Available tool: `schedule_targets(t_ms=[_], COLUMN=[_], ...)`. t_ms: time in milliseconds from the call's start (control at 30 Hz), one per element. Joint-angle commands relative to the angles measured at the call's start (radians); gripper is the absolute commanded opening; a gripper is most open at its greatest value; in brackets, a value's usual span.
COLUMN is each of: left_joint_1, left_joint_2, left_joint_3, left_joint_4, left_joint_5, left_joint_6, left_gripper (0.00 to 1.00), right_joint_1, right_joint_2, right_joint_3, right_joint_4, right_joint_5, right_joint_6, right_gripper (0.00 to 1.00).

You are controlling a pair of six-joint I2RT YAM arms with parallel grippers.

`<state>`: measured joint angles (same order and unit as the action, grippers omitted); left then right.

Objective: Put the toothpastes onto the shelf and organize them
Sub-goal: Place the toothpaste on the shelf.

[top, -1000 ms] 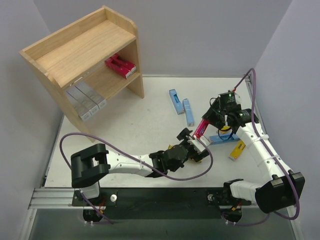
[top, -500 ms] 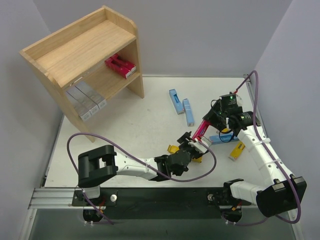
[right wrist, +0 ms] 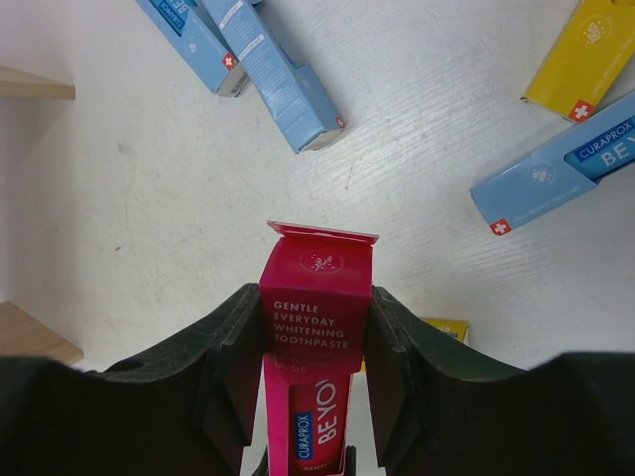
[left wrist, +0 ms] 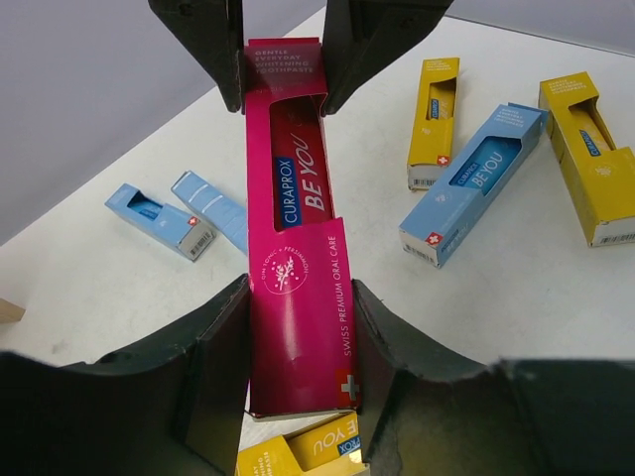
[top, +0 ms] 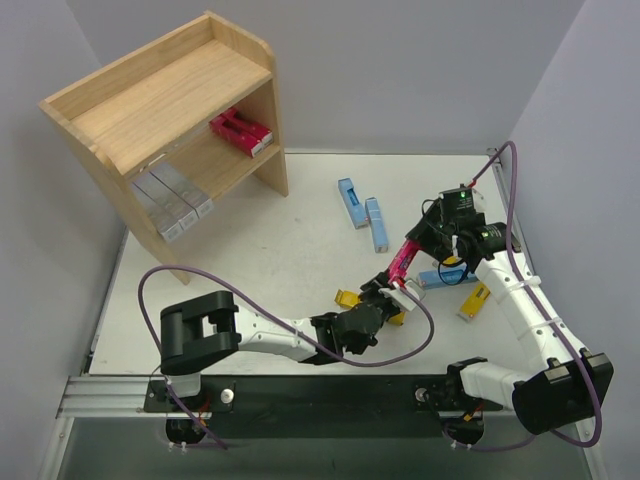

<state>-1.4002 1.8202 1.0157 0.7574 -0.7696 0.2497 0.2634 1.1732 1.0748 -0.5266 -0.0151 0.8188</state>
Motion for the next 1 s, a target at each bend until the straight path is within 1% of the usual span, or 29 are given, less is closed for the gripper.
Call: schedule_targets(t_ms=[0,33,100,133,267,300,400,467,500,633,833,900,967], left_joint_1=[-0.006,-0.005,-0.005,-0.005,-0.003,-0.002,0.006,0.018,0.024,0.075,0.213,0.245,0.299], left_joint_2=[-0.002,-0.005,-0.015,-0.018,-0.039,-0.05,-0.076,-0.09,-0.105,-0.16,-0.298,-0.335,-0.357], left_joint_3=[-0.012,-0.015,-0.025,-0.028,-0.045,-0.049,-0.063,-0.069,-0.071,-0.092,-0.094,-0.086,-0.065], left_joint_4=[0.079,0.082,0.094,0.095,0.097,0.097,0.102,0.106,0.106,0.083,-0.137,-0.183,-0.263], left_joint_5=[0.006,0.006,0.007,0.007,-0.02,-0.031,-0.083,-0.143,-0.164,-0.237,-0.303,-0.319,-0.341], left_joint_6=[0.022,0.022,0.02,0.019,-0.003,-0.009,-0.01,-0.001,0.002,-0.024,-0.176,-0.193,-0.225], left_gripper=[0.46,0.43,0.41,0.38,0.33,0.32,0.29,0.28,0.27,0.27,0.26,0.26,0.26], right_joint_1=[0.002,0.0,-0.003,-0.006,-0.018,-0.023,-0.026,-0.033,-0.038,-0.069,-0.11,-0.119,-0.122], right_joint_2=[-0.029,-0.027,-0.03,-0.027,-0.044,-0.047,-0.072,-0.104,-0.118,-0.201,-0.326,-0.356,-0.374], right_joint_3=[0.008,0.013,0.017,0.019,0.034,0.037,0.057,0.054,0.037,-0.013,-0.097,-0.113,-0.13], right_joint_4=[-0.001,-0.001,-0.001,-0.001,-0.001,-0.001,0.002,0.002,0.004,0.002,-0.001,-0.006,-0.012], right_joint_5=[0.01,0.009,0.006,0.0,-0.016,-0.022,-0.052,-0.071,-0.072,-0.086,-0.045,-0.042,-0.031], right_joint_6=[0.009,0.008,0.005,0.002,-0.02,-0.027,-0.101,-0.139,-0.171,-0.243,-0.313,-0.322,-0.329], right_gripper=[0.4,0.42,0.47,0.53,0.67,0.72,0.78,0.81,0.85,0.91,0.96,0.97,0.97])
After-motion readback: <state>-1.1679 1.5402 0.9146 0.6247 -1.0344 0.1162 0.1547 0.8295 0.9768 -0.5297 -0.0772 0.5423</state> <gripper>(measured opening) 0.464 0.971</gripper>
